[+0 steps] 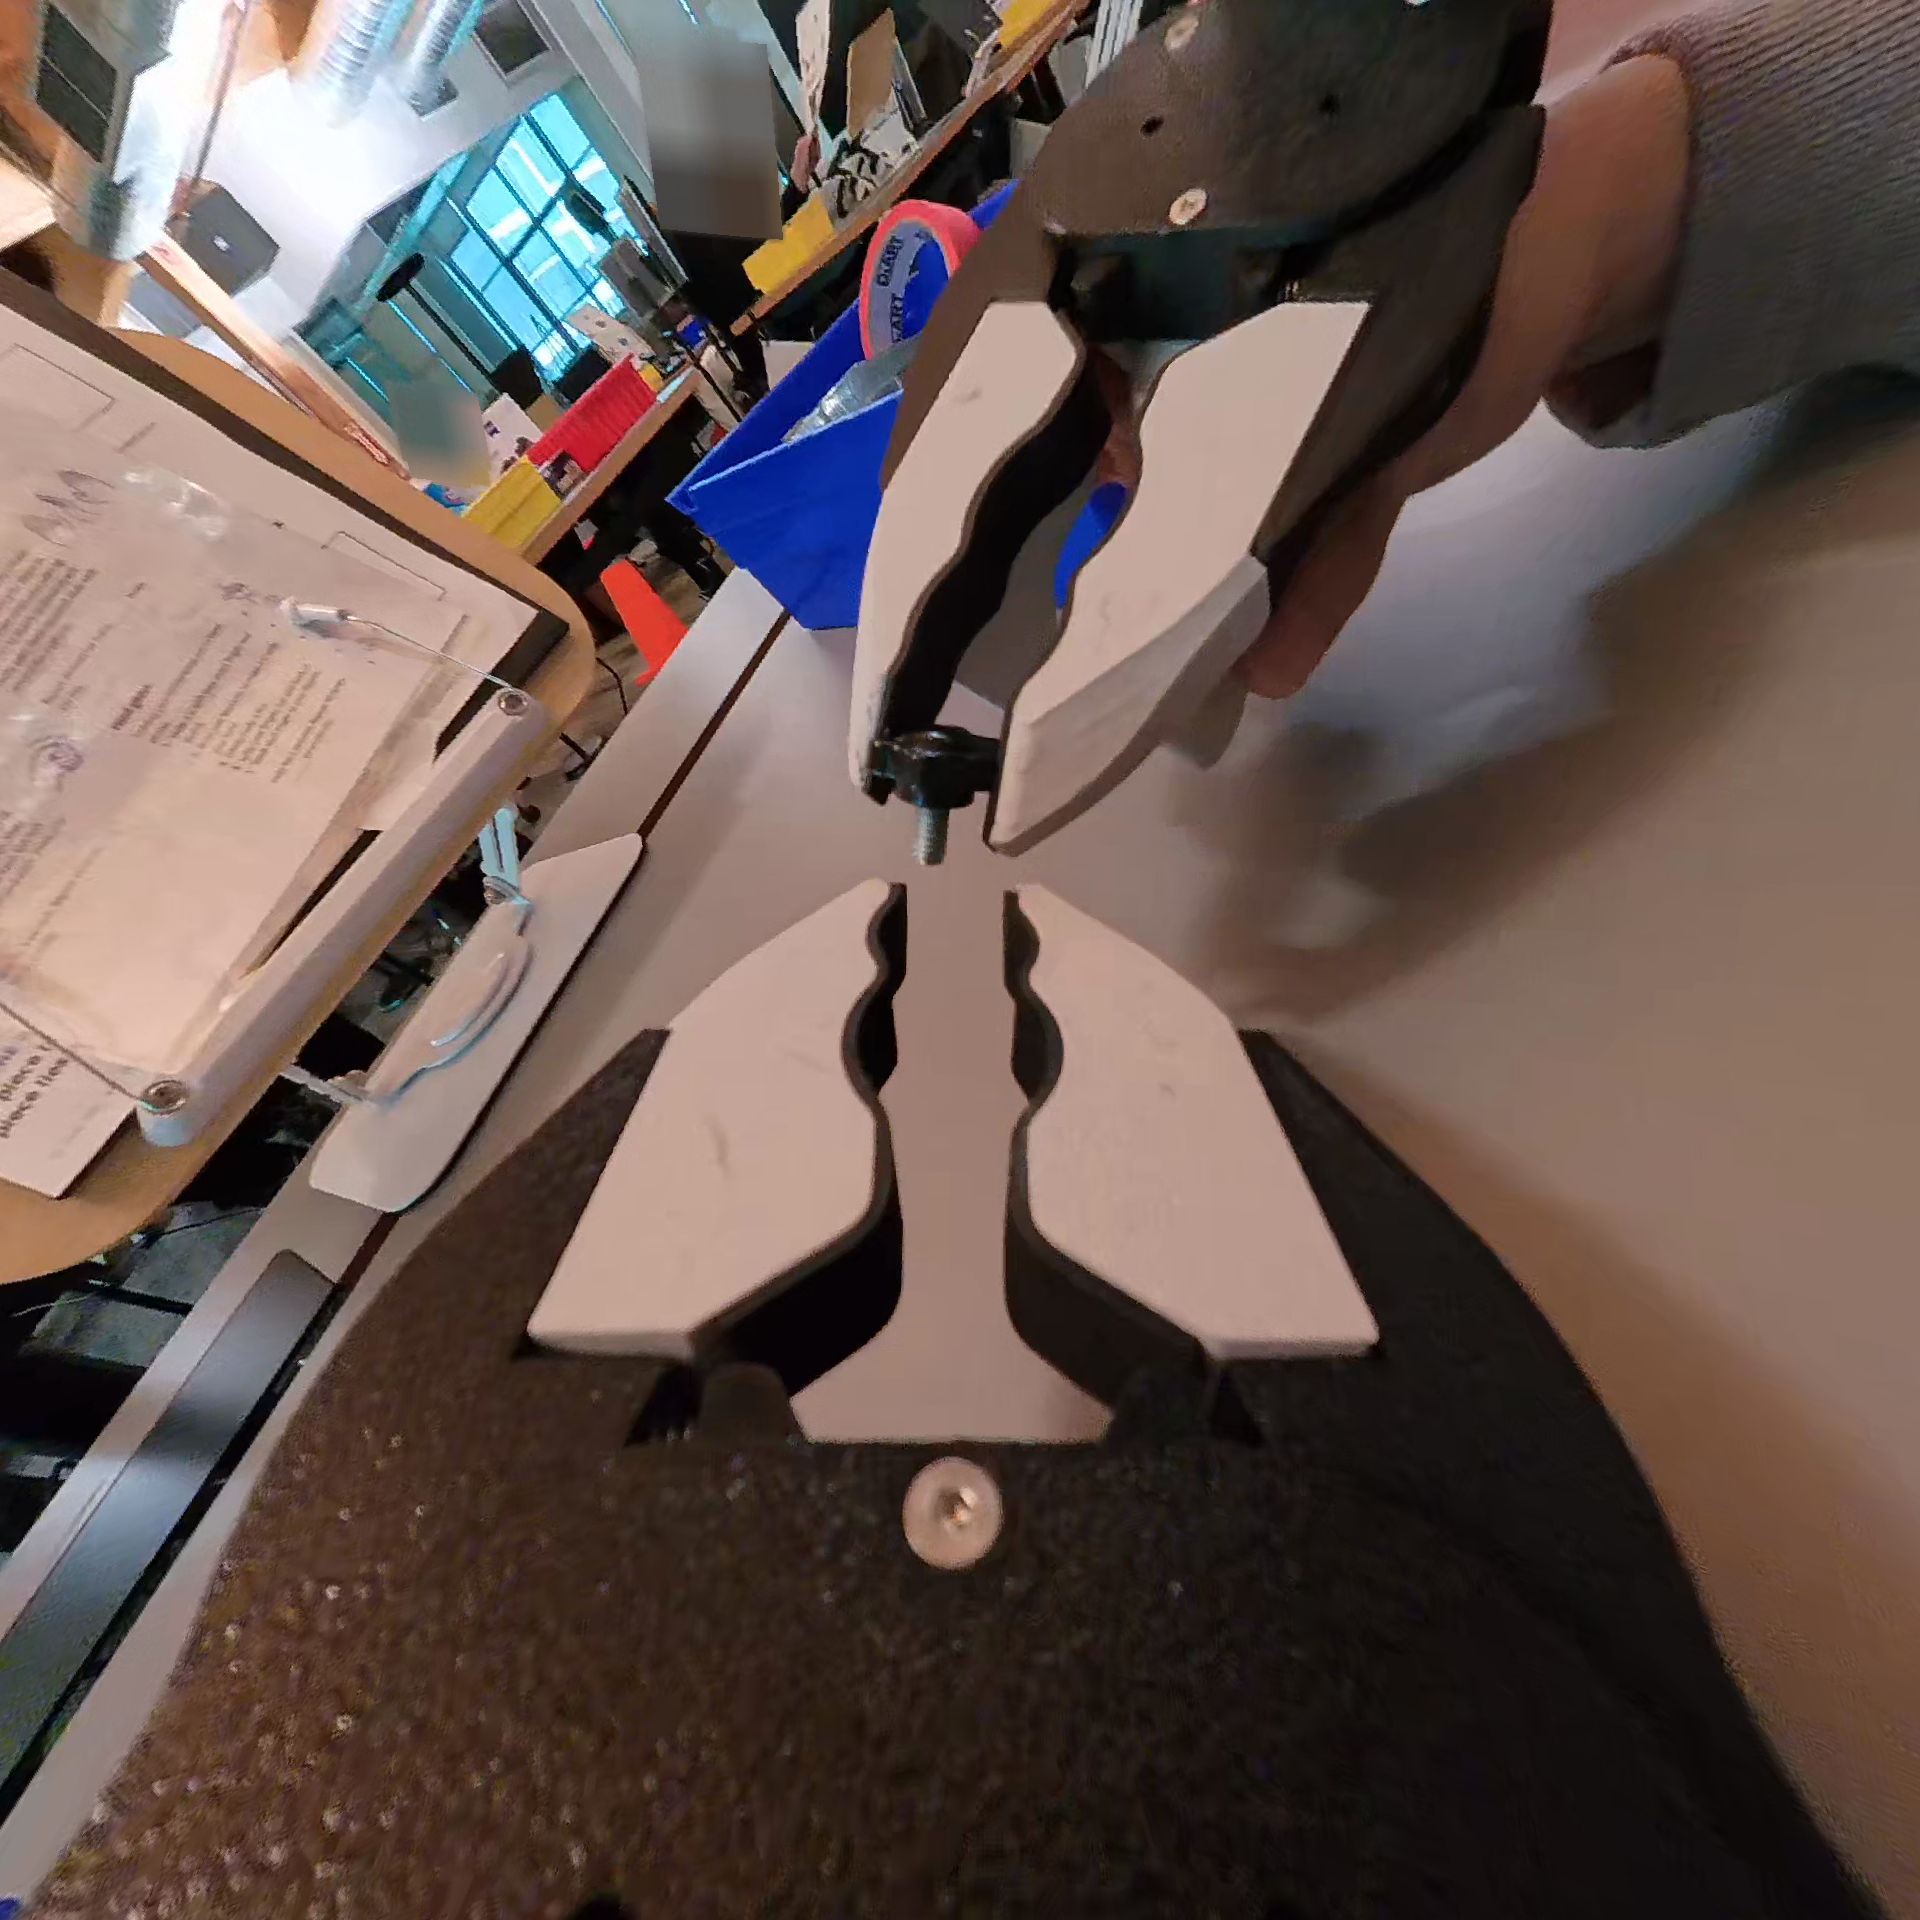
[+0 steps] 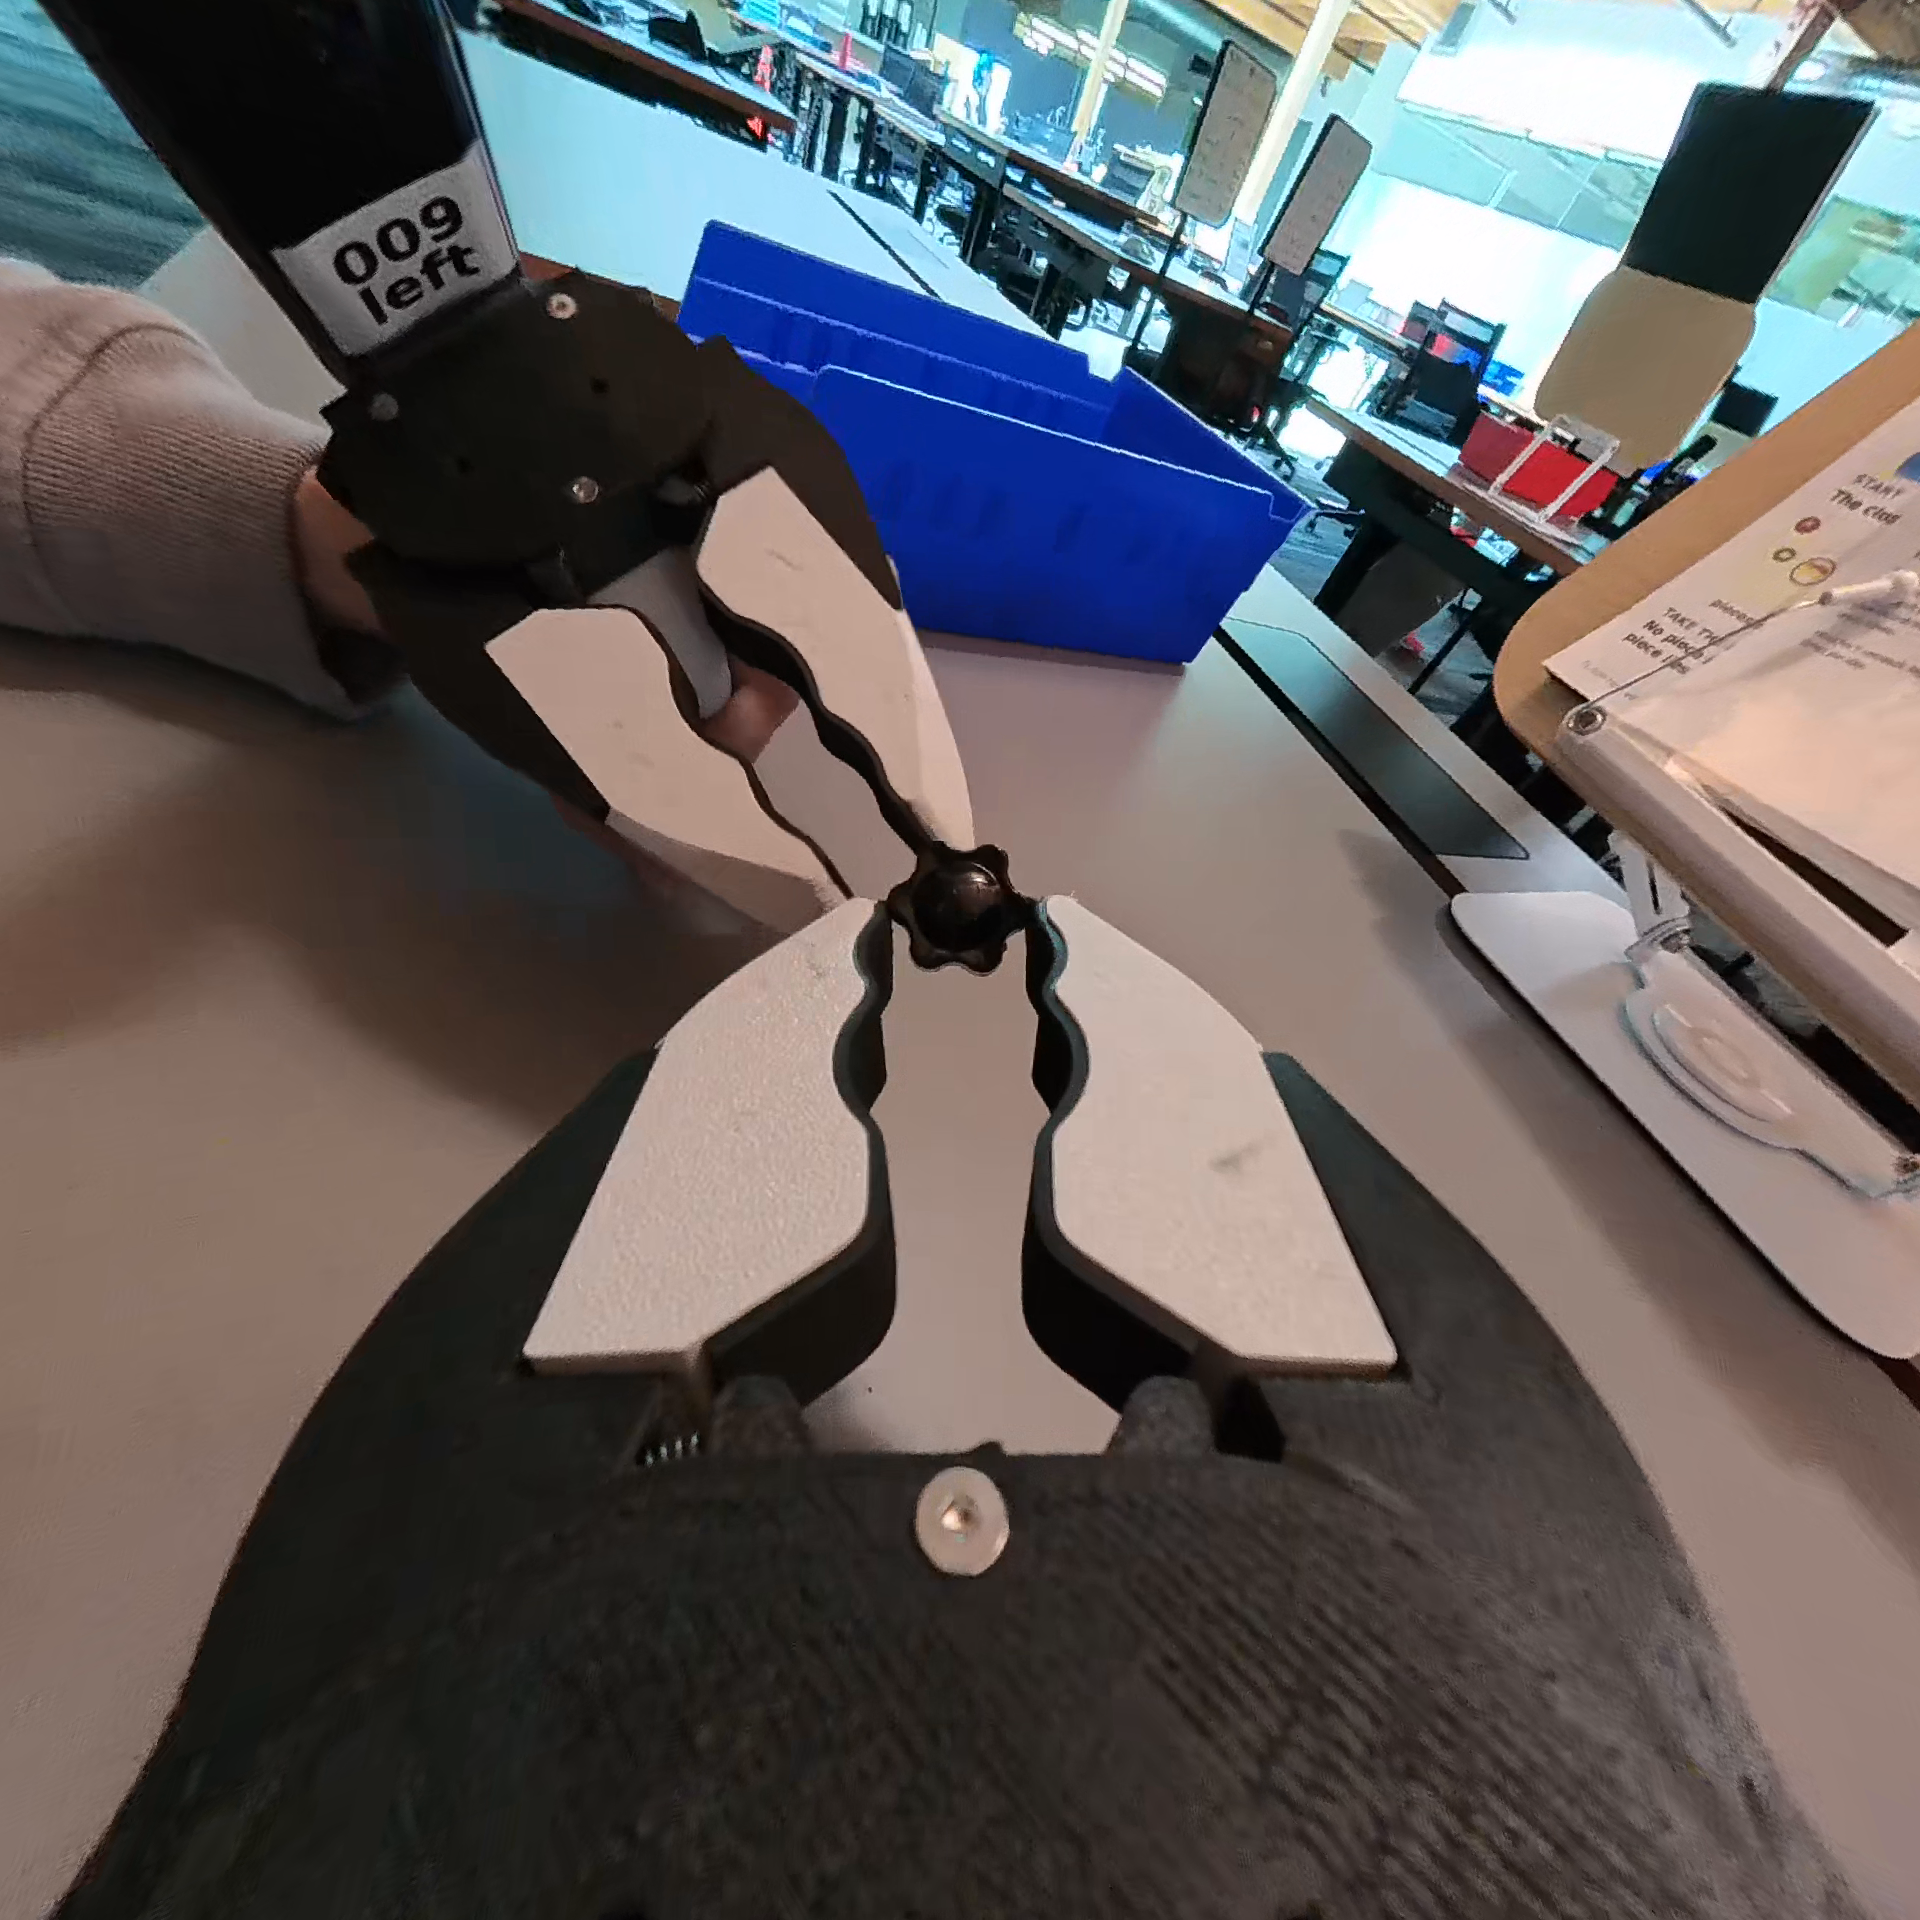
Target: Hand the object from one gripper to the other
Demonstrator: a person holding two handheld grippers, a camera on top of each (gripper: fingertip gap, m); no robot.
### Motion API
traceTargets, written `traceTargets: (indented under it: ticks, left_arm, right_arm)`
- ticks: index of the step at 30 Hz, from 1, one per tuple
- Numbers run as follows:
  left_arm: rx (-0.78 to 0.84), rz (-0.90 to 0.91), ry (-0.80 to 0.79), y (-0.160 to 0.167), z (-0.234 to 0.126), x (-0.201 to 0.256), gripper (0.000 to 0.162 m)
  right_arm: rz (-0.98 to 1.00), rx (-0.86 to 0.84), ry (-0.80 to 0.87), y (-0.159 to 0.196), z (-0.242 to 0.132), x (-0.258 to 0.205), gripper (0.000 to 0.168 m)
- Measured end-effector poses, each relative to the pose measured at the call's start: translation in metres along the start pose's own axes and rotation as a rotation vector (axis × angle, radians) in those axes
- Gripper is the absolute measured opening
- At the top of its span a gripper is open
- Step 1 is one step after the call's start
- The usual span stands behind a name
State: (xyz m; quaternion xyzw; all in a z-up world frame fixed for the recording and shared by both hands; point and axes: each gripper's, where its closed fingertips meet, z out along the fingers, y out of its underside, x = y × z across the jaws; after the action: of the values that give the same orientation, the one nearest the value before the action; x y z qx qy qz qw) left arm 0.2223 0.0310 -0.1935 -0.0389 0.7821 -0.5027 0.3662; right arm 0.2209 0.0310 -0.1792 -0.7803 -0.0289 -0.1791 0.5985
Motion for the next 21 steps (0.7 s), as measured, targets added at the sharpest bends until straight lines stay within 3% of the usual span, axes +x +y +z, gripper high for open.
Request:
traceTargets:
  ticks: [6, 7, 11, 15, 21]
  left_arm:
    - [0.022, 0.0, 0.006, -0.004, -0.001, 0.001, 0.011]
    - [0.02, 0.004, 0.011, -0.004, -0.001, 0.002, 0.005]
    - [-0.006, -0.03, -0.039, -0.004, -0.002, -0.008, 0.005]
    - [-0.024, 0.008, -0.164, -0.005, -0.008, -0.025, 0.005]
    - [-0.061, 0.109, -0.217, -0.007, -0.007, -0.024, 0.005]
  right_arm:
    - [0.04, 0.036, -0.074, -0.005, 0.002, -0.012, 0.025]
    - [0.037, 0.037, -0.069, -0.005, 0.002, -0.012, 0.025]
    - [0.072, 0.059, 0.006, -0.007, 0.001, -0.002, 0.026]
    - [0.254, 0.105, 0.022, -0.012, 0.0, 0.009, 0.047]
    - [0.47, 0.184, -0.012, -0.02, 0.007, 0.005, 0.045]
